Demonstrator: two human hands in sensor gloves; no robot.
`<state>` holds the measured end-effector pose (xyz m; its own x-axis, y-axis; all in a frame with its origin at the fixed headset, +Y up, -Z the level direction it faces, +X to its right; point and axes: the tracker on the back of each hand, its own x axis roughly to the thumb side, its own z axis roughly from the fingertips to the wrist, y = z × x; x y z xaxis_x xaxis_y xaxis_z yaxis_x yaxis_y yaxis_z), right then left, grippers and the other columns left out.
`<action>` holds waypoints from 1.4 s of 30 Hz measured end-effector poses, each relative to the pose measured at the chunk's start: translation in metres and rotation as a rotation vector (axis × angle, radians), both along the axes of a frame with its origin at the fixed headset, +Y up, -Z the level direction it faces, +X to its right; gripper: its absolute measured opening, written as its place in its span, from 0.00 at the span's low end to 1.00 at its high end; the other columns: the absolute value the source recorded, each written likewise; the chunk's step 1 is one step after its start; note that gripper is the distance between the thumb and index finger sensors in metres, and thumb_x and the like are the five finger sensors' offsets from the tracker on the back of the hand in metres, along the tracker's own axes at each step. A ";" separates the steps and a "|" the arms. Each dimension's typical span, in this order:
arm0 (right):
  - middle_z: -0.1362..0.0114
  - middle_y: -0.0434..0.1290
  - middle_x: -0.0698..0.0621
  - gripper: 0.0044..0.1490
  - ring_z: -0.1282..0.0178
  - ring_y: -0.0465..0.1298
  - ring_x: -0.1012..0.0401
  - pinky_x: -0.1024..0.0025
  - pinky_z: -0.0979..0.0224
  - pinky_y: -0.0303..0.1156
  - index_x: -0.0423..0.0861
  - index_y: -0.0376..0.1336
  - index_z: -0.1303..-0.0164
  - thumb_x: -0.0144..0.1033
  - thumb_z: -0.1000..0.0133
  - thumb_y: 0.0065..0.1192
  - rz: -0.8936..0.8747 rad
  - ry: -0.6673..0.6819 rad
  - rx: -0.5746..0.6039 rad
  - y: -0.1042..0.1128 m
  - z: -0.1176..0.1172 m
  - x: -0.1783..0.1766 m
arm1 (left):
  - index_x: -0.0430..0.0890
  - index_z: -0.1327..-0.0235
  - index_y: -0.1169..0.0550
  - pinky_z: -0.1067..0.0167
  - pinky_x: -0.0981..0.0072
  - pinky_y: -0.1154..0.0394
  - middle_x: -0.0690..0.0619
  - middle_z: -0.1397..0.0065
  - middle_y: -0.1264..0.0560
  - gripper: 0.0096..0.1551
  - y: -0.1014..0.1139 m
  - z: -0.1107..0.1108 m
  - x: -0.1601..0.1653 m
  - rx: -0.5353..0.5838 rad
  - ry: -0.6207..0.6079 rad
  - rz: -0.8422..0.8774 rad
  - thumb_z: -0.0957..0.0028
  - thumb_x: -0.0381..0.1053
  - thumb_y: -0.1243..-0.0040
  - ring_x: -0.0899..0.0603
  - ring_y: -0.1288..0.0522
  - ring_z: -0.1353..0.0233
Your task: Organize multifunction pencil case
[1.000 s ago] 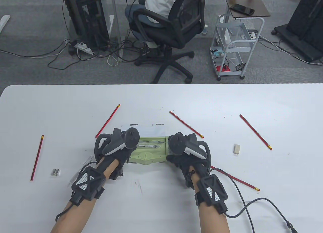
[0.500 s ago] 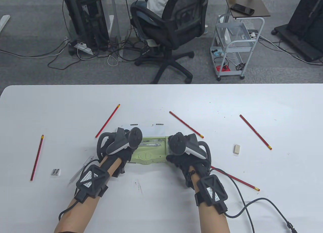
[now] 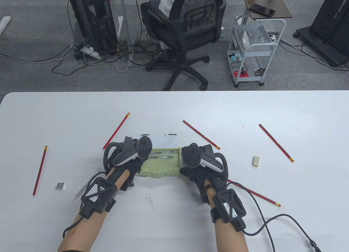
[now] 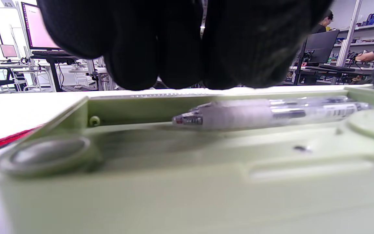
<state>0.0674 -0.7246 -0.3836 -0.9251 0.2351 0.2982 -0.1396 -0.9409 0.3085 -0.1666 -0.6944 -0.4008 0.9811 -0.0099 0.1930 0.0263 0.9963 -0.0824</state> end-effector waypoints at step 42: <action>0.16 0.38 0.30 0.53 0.19 0.48 0.29 0.33 0.22 0.50 0.40 0.41 0.16 0.49 0.45 0.58 -0.007 -0.002 0.002 0.000 0.001 0.000 | 0.47 0.37 0.20 0.43 0.39 0.22 0.47 0.37 0.15 0.30 -0.025 0.086 -0.163 -0.217 0.417 -0.150 0.54 0.53 0.30 0.38 0.15 0.41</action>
